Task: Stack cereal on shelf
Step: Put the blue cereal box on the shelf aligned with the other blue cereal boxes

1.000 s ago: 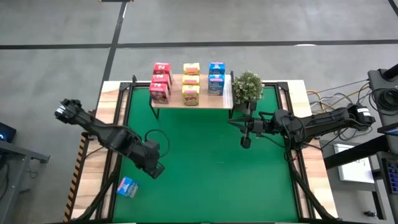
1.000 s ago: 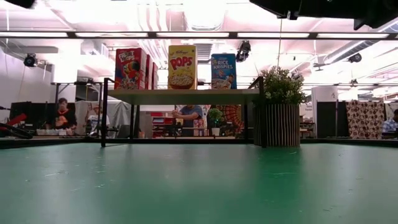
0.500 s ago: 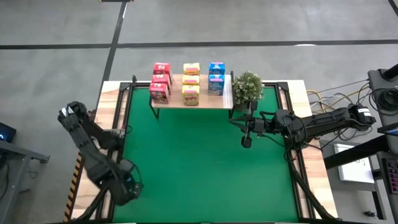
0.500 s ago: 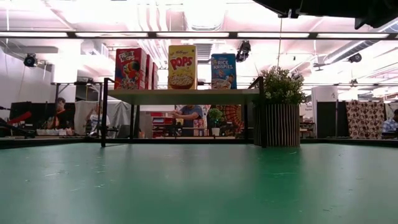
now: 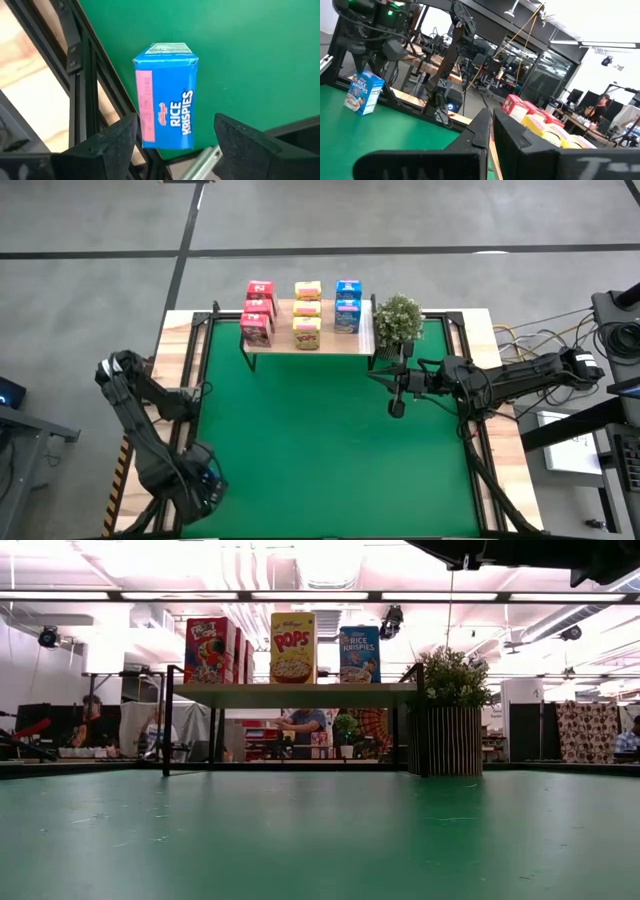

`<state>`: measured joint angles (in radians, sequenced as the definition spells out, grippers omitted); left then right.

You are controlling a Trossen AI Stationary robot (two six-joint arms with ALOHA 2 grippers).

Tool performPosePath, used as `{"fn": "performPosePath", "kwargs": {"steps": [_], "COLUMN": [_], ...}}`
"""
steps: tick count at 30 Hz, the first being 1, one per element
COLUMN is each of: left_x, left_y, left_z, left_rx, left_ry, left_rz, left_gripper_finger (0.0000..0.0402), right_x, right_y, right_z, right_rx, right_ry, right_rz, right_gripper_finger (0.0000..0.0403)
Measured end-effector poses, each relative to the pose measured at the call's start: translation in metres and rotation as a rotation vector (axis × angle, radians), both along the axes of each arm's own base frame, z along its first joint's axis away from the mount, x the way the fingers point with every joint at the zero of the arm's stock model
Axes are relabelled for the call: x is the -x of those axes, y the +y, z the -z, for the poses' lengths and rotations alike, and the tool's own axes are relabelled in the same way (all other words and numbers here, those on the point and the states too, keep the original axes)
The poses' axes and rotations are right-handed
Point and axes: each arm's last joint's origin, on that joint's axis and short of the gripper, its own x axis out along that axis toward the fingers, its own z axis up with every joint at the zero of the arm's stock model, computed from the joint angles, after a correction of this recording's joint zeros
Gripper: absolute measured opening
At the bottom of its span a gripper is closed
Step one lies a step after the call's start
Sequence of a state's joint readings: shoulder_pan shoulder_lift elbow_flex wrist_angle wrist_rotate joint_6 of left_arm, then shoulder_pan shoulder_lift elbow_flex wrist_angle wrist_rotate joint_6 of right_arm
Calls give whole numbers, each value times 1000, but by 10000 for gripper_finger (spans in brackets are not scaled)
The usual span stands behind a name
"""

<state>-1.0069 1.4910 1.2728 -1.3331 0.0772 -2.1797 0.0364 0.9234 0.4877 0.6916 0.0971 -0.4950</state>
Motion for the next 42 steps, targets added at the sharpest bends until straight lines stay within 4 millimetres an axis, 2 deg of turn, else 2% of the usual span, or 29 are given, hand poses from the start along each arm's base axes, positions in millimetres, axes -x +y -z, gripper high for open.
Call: {"fn": "performPosePath", "kwargs": {"steps": [7,15,21,35,42], "left_x": [-3,-1,-2,-3,-5], "left_y": [-4,-2,-2,-4,-4], "left_z": [14,14,25,23,21], "left_rx": [-69,-91,-90,-70,-56], "left_ry": [44,59,43,30,20], "left_rz": [39,42,44,48,57], "left_gripper_finger": [247,247,244,177,163], "right_x": [0,0,0,0,0], "right_y": [0,0,0,0,0], "right_z": [0,0,1,1,1], "right_rx": [1,1,3,3,2], "right_ry": [4,4,6,6,7], "right_rz": [0,0,1,1,7], "right_gripper_finger": [12,12,12,12,12]}}
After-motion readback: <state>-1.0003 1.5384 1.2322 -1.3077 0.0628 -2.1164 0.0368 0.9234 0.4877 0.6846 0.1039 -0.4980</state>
